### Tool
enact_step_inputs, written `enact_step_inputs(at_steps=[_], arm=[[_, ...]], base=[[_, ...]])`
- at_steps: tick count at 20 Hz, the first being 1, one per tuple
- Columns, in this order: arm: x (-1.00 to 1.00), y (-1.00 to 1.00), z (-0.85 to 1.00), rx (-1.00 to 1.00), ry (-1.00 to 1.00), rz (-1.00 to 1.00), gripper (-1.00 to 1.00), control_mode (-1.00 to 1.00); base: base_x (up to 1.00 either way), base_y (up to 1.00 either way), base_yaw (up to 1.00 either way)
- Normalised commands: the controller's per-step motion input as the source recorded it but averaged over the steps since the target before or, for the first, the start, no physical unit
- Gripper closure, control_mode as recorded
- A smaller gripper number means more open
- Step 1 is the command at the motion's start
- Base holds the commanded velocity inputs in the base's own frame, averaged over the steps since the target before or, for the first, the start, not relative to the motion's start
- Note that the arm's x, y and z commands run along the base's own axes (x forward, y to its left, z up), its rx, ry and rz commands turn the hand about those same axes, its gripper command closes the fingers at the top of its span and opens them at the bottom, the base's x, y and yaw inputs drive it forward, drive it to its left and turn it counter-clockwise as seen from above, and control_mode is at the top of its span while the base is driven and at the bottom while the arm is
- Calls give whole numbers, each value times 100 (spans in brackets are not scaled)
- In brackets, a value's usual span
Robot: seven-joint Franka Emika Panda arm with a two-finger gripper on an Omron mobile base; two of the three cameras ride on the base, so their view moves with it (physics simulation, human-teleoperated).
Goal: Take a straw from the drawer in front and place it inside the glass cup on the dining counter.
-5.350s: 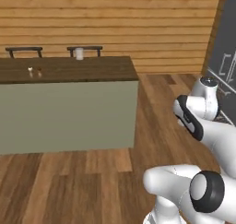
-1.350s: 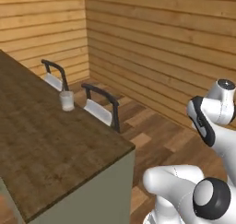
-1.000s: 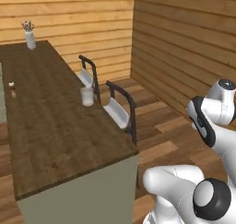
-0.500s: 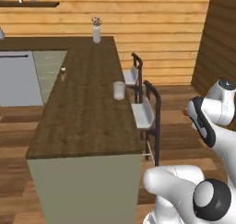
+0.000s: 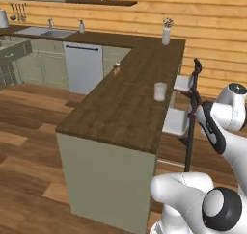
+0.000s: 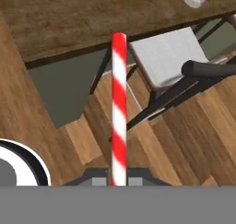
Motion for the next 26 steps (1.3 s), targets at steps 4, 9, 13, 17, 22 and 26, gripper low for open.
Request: enact_step_inputs(at_steps=[4,9,13,17,22,26], arm=[[0,0,0,0,0,0,100,100],[0,0,0,0,0,0,100,100],[0,0,0,0,0,0,100,100],[0,0,0,0,0,0,100,100],[0,0,0,0,0,0,100,100],[0,0,0,0,0,0,100,100]], base=[[16,-61,64],[21,-61,63],[21,-68,59],[2,-86,51],[-15,-79,31],[-12,-59,12]])
